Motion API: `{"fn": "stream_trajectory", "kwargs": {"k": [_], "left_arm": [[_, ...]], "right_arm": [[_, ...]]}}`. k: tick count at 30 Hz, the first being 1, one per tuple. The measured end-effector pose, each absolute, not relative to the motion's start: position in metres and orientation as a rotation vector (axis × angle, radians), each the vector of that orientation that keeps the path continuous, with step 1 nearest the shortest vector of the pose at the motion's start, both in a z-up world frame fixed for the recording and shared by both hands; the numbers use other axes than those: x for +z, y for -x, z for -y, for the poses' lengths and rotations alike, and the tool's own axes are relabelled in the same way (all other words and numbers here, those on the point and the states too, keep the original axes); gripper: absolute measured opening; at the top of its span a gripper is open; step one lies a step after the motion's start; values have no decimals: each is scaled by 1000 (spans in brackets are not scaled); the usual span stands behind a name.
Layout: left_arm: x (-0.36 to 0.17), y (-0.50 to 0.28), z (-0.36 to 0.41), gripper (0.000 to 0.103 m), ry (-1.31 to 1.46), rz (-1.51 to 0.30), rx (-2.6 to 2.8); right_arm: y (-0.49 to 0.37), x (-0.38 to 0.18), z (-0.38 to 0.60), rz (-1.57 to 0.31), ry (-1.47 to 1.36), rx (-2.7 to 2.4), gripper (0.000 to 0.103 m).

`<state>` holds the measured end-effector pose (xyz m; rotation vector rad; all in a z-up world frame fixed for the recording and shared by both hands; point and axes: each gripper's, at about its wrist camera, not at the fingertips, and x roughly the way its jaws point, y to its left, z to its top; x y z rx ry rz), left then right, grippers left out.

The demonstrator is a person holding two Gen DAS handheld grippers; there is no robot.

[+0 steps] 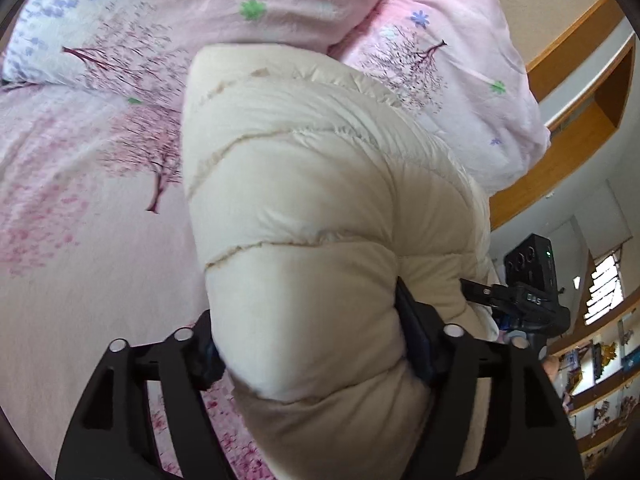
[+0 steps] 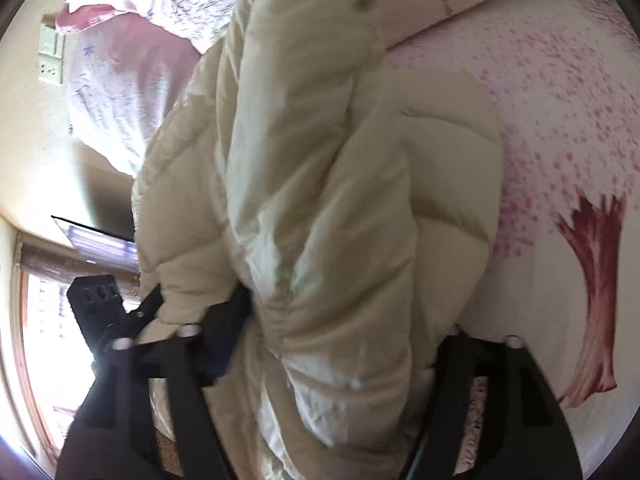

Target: Fold large clothes

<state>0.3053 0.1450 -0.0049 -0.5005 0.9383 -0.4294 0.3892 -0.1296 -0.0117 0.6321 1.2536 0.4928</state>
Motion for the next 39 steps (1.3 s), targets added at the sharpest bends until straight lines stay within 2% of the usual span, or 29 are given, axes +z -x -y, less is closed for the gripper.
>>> {"fn": "stream_trajectory", "kwargs": {"k": [4,7,9,10,14,17,21,28,31,33,35,39], "left_arm": [[19,-283,-155,84,398,-857,-304],[46,-256,-155,85,287,-749,-174],[60,-235,-143,85,216,-687,-138],[65,-226,-135,86,185,-665,-132],[74,-196,-89,88,58,-605,-147],[66,-190,-67,88,-9,-610,-165],[35,-197,-50,88,-66,-704,-190],[7,-203,-44,93,-87,-738,-180],[6,-199,-41,95,-120,-722,-158],[12,-193,-44,100,-117,-695,-147],[15,-189,-43,102,-108,-685,-145],[9,-192,-40,102,-114,-701,-137]], "right_arm": [[-371,17,152,-1170,-595,404,82],[-345,50,166,-1021,-511,296,82],[-319,74,158,-897,-412,263,75],[-299,85,145,-847,-344,285,65],[-256,90,112,-804,-153,364,45],[-238,69,90,-849,-69,399,40],[-252,28,83,-980,-1,348,40],[-263,7,84,-1014,-49,350,41],[-260,19,81,-992,-38,342,42],[-258,37,88,-909,-97,355,42],[-262,50,94,-855,-144,350,47],[-294,40,87,-901,-165,323,49]]}}
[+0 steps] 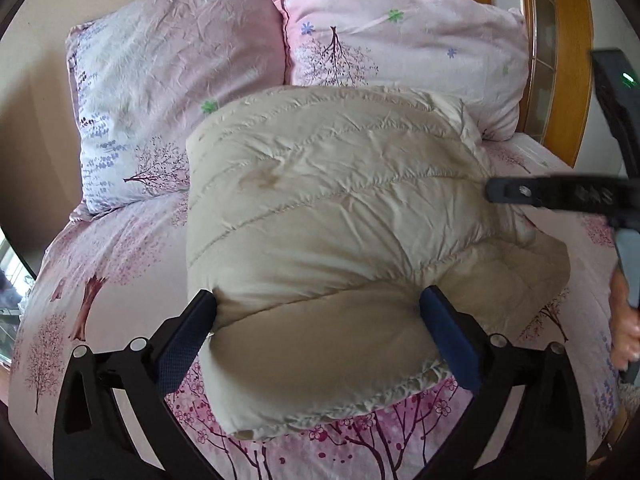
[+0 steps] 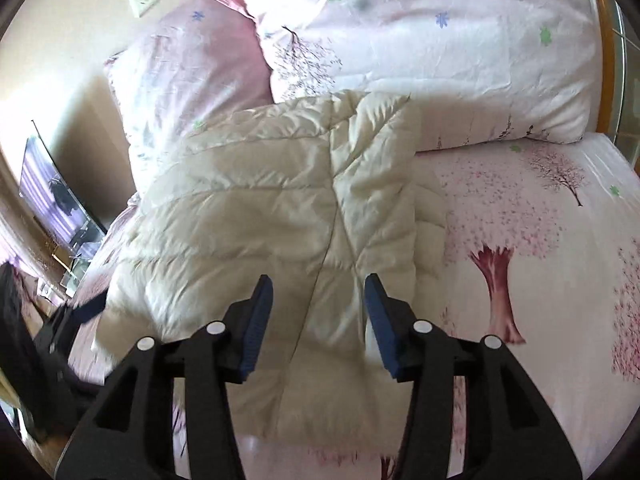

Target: Fold large clothes

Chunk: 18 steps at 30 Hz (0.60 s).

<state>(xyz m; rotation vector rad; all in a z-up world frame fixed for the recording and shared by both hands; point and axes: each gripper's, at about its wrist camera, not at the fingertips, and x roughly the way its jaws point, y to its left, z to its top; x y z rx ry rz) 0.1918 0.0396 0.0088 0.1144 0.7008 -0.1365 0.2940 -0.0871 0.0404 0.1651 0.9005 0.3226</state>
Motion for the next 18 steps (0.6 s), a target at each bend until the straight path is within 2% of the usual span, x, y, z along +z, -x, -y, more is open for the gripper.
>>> {"fn": "stream_trajectory", "kwargs": {"k": [4,13,18], "left_arm": [[7,-193,-33,102,-130,-705,-116],[7,-187,-34,102,-114,-720,-78],[7,-186,-33,102,-103,-723,-68]], "right_arm": [[-315,3,90,-1007,-153,270,52],[-239,37,110,-860,-159,286,52],[-231,17,107,-921,-119,252,52]]}}
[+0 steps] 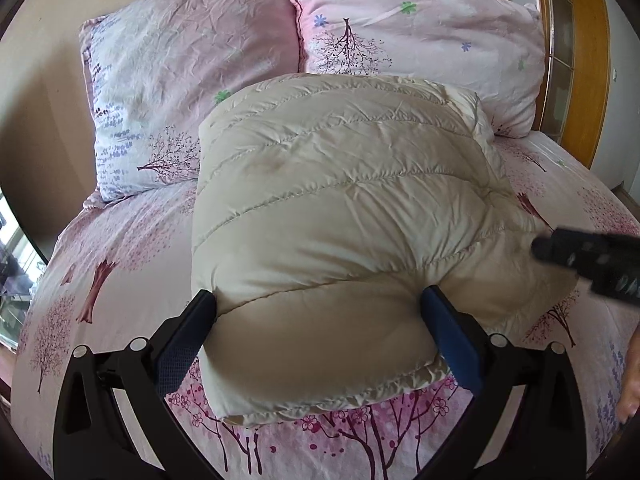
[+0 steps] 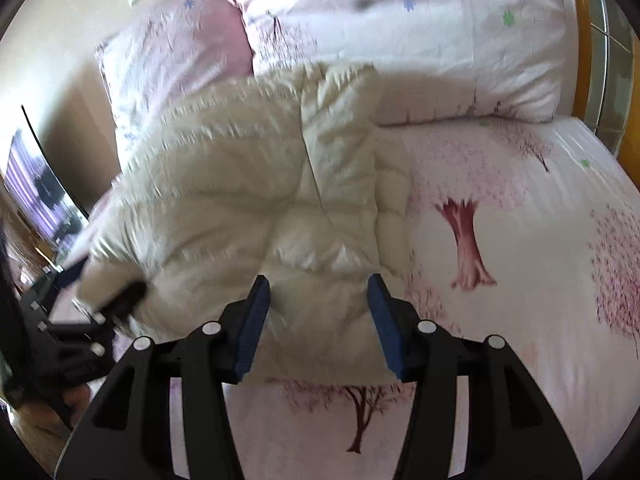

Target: Fold large clothes

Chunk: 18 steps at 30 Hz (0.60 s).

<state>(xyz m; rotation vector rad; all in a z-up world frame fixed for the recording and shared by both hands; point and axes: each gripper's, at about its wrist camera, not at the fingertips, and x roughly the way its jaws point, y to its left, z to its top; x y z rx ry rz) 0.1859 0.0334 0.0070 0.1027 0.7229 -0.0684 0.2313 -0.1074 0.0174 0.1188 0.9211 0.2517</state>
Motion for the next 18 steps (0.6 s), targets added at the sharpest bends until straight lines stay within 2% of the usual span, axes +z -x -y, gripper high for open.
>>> {"fn": "stream_trajectory", "kwargs": {"k": [13,15,18], "left_arm": [[18,-172,-40,102,-52,-703,-60],[25,-160,-48,102,-38,-667,-55],[32,-141,-59,102,-29,-643,-14]], "right_arm": [[-249,-5,98,-955,-52,202,54],[-246,-2,99,-951,-53,194,58],[-236,8,102,-920,-44,148,76]]}}
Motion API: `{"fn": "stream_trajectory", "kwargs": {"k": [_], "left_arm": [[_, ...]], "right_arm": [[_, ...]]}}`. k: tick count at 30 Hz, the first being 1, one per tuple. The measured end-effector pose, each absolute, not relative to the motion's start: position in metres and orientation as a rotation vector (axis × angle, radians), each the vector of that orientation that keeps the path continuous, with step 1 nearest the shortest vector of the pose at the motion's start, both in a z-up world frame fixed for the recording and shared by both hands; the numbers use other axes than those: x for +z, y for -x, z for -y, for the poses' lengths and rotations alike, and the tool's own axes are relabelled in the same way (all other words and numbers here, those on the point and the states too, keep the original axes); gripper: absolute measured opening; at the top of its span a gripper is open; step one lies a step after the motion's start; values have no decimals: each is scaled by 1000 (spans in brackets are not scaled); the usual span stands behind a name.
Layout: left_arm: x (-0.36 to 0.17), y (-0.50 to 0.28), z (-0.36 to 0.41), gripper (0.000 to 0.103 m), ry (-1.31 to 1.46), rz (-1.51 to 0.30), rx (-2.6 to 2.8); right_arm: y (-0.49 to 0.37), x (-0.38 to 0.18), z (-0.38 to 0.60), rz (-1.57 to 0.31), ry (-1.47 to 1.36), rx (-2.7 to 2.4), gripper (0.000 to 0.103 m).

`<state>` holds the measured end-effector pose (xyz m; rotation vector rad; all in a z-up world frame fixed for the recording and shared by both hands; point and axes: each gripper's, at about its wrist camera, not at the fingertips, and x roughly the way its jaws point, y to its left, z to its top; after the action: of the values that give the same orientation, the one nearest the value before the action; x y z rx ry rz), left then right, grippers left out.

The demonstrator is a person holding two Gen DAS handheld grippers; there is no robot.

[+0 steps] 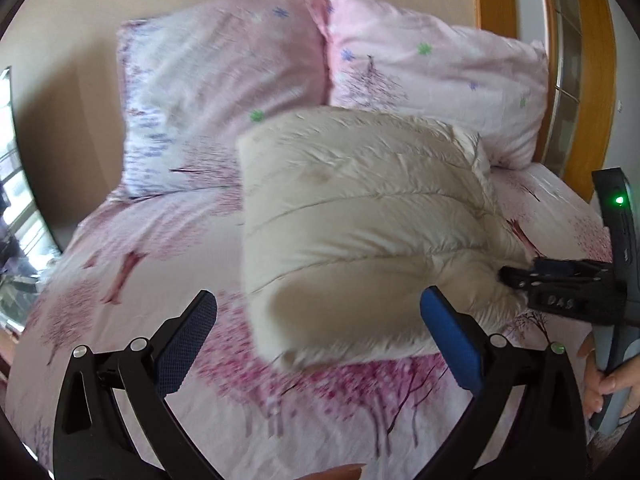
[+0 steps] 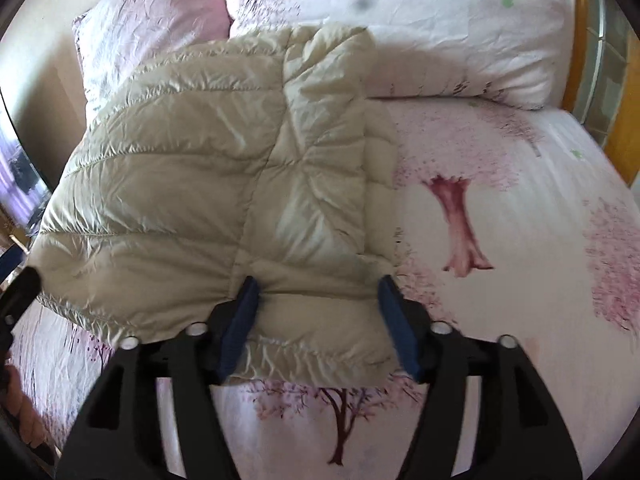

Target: Fold large clothes

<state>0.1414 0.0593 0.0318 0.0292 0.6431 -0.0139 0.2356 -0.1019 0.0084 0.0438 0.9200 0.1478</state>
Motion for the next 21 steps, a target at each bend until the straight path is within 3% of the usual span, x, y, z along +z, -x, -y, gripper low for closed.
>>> {"fn": "stream_trajectory", "kwargs": {"k": [6,21], "left_arm": [[29,-119,-76,102,10,-709,55],[16,-89,-73,102,14,-816,86]], "right_arm": [[-205,35,109,-826,-34,70,101],[-151,48,87,-914,-41,182,101]]}}
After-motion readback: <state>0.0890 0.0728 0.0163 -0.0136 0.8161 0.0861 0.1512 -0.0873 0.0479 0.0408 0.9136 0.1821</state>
